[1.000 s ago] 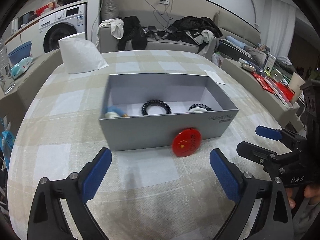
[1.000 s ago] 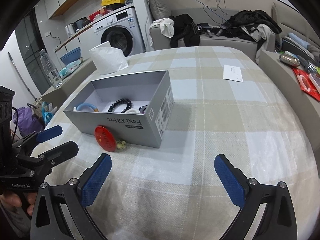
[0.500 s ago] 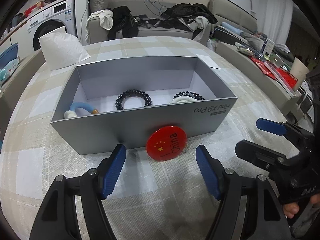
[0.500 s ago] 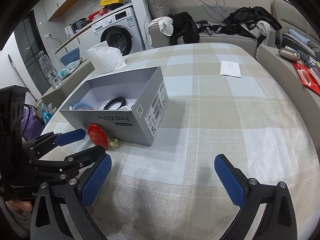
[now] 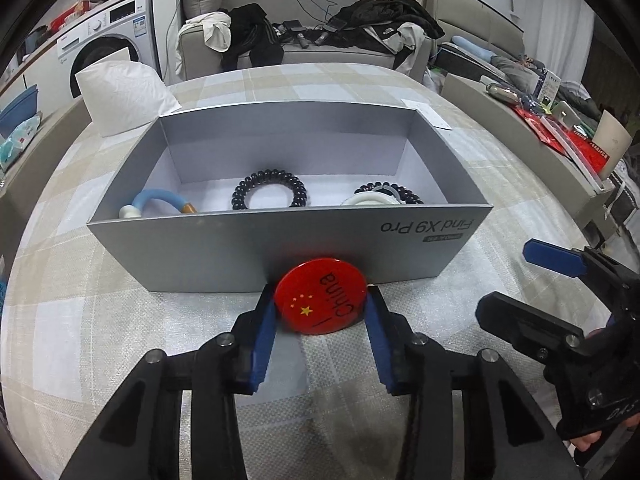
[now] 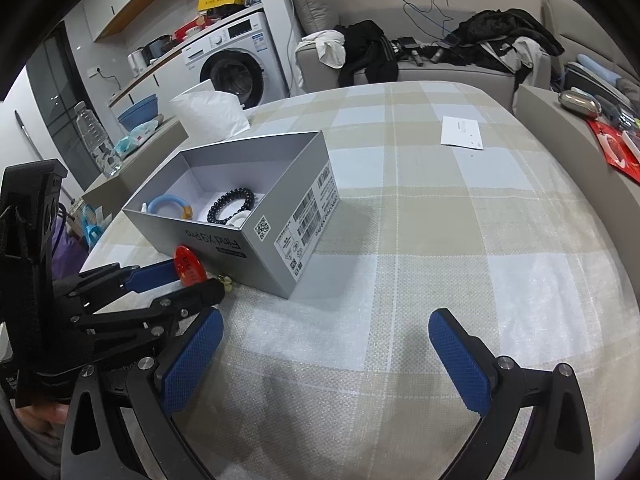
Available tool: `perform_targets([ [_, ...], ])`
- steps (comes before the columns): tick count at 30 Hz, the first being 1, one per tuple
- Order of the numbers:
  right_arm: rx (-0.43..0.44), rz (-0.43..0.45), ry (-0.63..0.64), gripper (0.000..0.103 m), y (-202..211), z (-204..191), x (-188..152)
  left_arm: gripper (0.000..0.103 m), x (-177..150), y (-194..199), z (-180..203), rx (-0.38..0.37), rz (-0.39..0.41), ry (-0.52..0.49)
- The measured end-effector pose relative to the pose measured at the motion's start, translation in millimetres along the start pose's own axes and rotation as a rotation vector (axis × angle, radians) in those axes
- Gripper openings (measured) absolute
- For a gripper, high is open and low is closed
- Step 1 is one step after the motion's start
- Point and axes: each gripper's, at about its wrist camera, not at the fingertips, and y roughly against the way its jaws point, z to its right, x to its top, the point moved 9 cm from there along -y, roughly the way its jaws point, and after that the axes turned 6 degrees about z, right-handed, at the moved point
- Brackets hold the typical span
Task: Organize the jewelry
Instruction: 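Grasp the small gold charm with the right tool while the left tool holds the red badge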
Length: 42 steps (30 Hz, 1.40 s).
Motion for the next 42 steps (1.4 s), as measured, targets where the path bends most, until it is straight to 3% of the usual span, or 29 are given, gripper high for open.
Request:
perform_targets([
  [9, 0.002, -0.006, 0.024, 0.103, -2, -10, 1, 0.037, 2, 20, -7, -0.013, 0.054, 0.007],
  [14, -0.062, -0.032, 0.065, 0.103, -15, -10, 8, 0.037, 2, 28, -24, 0.006, 0.072, 0.050],
  [28, -0.209, -0.037, -0.006, 0.103, -28, 22, 30, 0.037, -4, 32, -38, -0.007, 0.079, 0.096],
  [33, -0.101, -0.056, 0.011, 0.099, -23, -1, 19, 0.037, -7, 33, -40, -0.015, 0.079, 0.104],
  [37, 0.019, -0.072, 0.088, 0.081, -19, -34, 11, 0.037, -7, 34, -42, -0.017, 0.084, 0.117],
  [42, 0.082, -0.097, 0.160, 0.061, -24, -60, 5, 0.037, -8, 34, -47, -0.015, 0.087, 0.130],
])
